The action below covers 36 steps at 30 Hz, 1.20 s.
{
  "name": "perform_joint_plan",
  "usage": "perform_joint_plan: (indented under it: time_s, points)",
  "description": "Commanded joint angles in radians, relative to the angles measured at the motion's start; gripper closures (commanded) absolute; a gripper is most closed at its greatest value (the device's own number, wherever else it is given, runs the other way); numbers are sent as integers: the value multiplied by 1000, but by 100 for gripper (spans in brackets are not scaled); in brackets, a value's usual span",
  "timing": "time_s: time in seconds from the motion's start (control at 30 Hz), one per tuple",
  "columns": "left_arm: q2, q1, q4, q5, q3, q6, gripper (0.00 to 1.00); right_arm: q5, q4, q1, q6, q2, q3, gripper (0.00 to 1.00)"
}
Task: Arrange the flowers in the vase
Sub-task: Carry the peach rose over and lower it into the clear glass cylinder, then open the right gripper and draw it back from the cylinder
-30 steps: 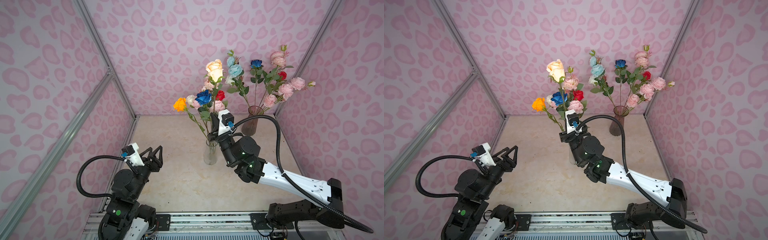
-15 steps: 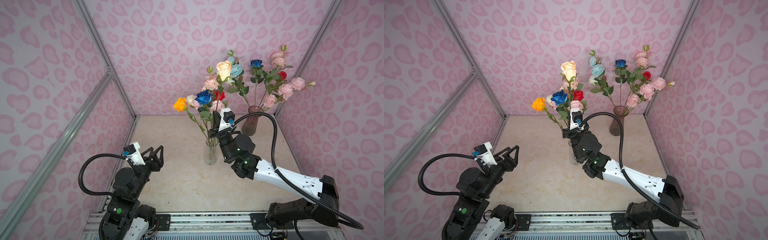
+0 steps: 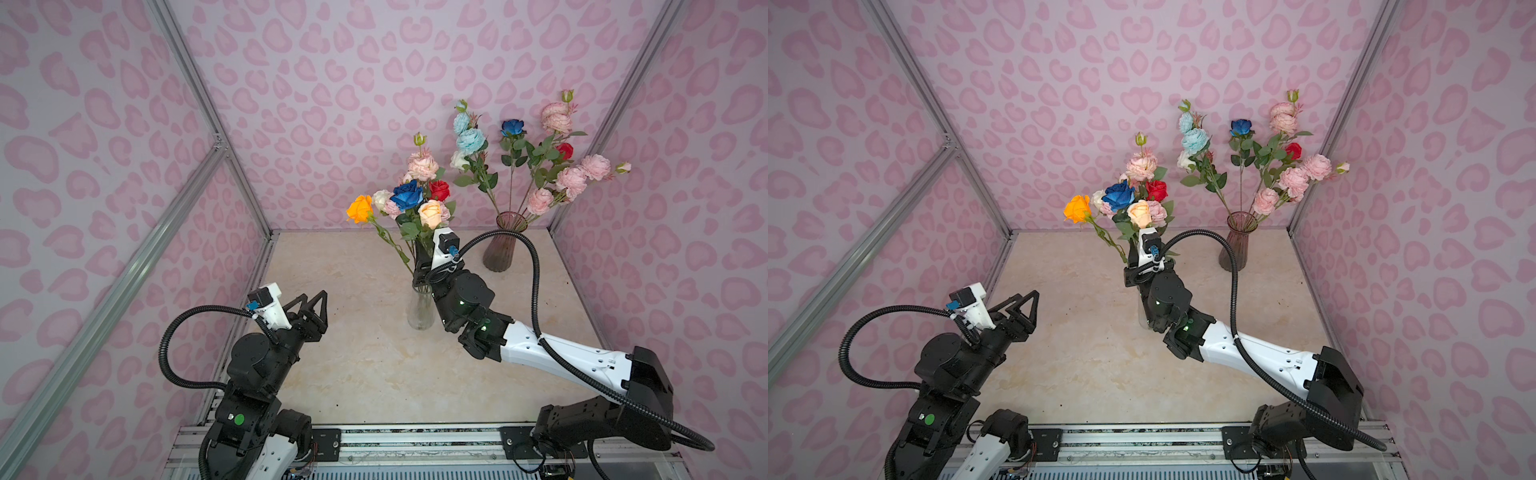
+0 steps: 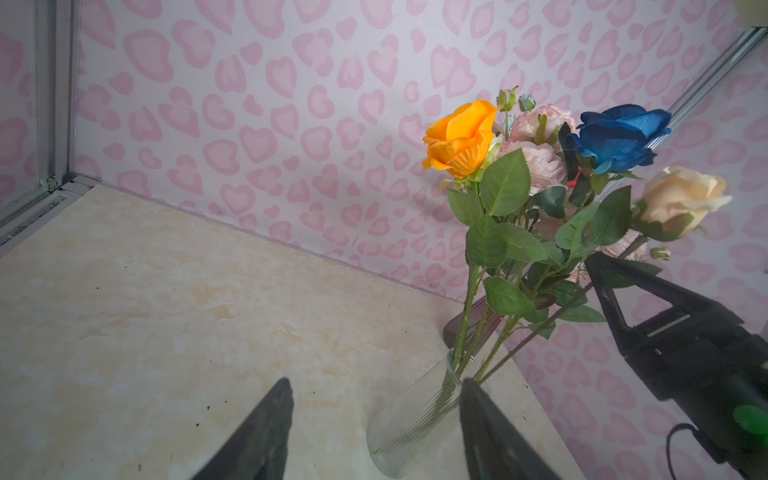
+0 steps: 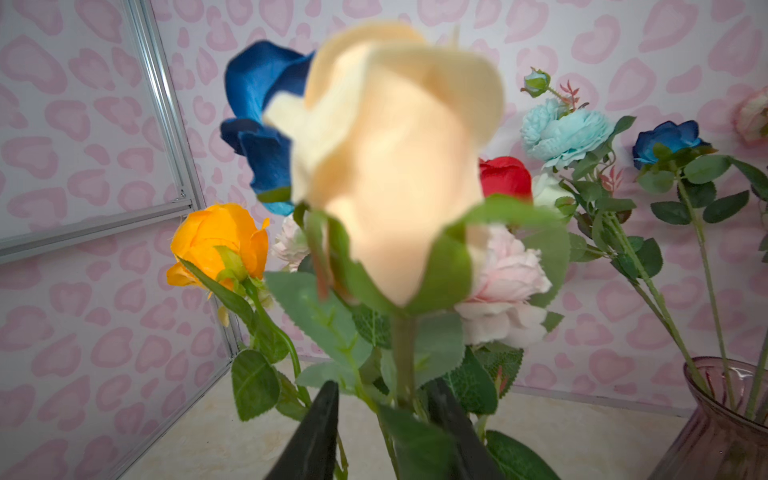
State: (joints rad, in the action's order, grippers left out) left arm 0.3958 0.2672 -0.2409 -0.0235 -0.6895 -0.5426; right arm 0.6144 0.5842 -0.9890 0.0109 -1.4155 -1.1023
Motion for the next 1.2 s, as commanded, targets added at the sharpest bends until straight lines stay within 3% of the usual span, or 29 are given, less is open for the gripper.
perform_joint_plan:
  time_s: [0.0, 0.43, 1.17]
  points:
    - [4, -2, 19, -10, 1, -13, 35, 29, 1, -1, -22, -2, 8, 63]
    - [20, -3, 20, -13, 0, -14, 35, 12, -70, -5, -39, 50, 10, 59]
    - [123, -3, 19, -39, -83, -17, 34, -11, -231, -19, -35, 292, 92, 55]
